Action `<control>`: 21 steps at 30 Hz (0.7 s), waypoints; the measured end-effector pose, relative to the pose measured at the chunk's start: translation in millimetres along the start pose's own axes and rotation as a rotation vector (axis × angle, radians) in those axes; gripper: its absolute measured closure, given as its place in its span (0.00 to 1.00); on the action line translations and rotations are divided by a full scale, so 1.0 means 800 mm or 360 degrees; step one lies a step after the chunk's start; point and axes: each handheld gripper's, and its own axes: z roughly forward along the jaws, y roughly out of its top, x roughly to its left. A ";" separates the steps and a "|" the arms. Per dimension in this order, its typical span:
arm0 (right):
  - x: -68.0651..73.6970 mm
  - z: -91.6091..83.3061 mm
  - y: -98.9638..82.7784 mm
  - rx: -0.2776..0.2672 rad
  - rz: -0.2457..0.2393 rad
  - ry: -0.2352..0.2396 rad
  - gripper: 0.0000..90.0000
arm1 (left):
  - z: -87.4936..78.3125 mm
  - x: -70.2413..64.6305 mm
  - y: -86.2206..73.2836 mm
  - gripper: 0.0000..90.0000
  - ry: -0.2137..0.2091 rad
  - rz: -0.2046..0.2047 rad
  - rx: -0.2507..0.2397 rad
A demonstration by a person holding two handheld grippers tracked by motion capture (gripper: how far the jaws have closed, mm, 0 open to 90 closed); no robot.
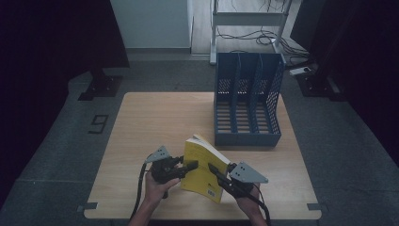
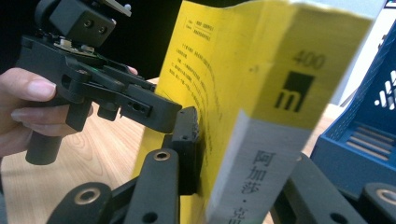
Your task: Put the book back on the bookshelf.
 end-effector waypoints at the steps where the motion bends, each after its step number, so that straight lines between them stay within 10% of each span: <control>1: 0.003 -0.001 0.002 -0.0009 -0.0042 -0.0024 0.79 | 0.001 0.000 0.000 0.55 0.0005 0.0002 -0.0008; 10: 0.006 -0.007 0.004 -0.0049 -0.0080 -0.0142 0.82 | 0.000 0.004 0.001 0.53 0.0052 0.0002 -0.0023; 21: 0.010 -0.008 0.006 -0.0025 -0.0147 -0.0052 0.77 | 0.006 0.004 0.001 0.50 0.0088 -0.0024 -0.0025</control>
